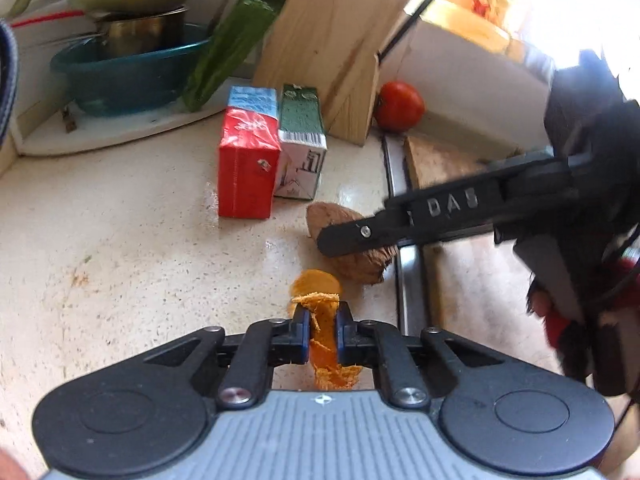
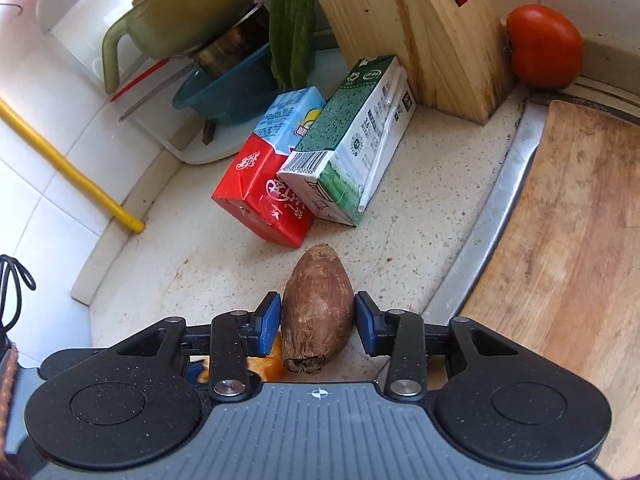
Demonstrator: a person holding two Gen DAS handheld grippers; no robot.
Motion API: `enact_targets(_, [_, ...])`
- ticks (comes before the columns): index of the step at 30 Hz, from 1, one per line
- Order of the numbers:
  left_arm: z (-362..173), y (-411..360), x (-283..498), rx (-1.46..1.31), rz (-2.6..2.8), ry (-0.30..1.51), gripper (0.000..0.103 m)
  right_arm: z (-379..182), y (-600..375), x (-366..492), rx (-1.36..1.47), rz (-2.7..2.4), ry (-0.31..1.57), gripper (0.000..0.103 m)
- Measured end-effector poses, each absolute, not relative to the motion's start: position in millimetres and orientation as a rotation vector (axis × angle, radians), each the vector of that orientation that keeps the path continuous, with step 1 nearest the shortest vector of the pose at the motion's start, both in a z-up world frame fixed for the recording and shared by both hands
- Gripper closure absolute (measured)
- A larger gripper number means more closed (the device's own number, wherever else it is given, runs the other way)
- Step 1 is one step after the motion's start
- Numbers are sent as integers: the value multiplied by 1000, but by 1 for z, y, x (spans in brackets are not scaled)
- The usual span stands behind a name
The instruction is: Collect trash
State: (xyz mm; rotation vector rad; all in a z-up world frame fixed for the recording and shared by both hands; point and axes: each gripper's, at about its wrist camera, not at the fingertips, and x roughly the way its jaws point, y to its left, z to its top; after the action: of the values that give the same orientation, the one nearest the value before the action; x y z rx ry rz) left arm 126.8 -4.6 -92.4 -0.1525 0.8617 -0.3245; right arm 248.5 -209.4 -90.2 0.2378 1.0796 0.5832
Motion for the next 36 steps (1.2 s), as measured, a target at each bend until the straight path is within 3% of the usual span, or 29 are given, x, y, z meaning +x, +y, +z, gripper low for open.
enact_targets(14, [-96,4,134,-224,-287,839,88,-82,-222,238,293,548,1052,55])
enact_targets(17, [-100,-5,140,-200,-246,824,81,-85,-227,240,305,542,1052,55])
enact_targets(21, [-99,-22,136,-56,-193,779,48,-86,-233,243,319,549,1051,55])
enact_targets(22, [-99,-27,134,-2,-192,773,45,-85,-234,243,320,555,1048,55])
enact_targets(27, [-97,-31,120,82,-209,782,43,-84,-238,244,337,576,1040,55])
enact_targets(36, [-101,-22,103,-37,-155,766,41,-84,-242,244,339,585,1030,55])
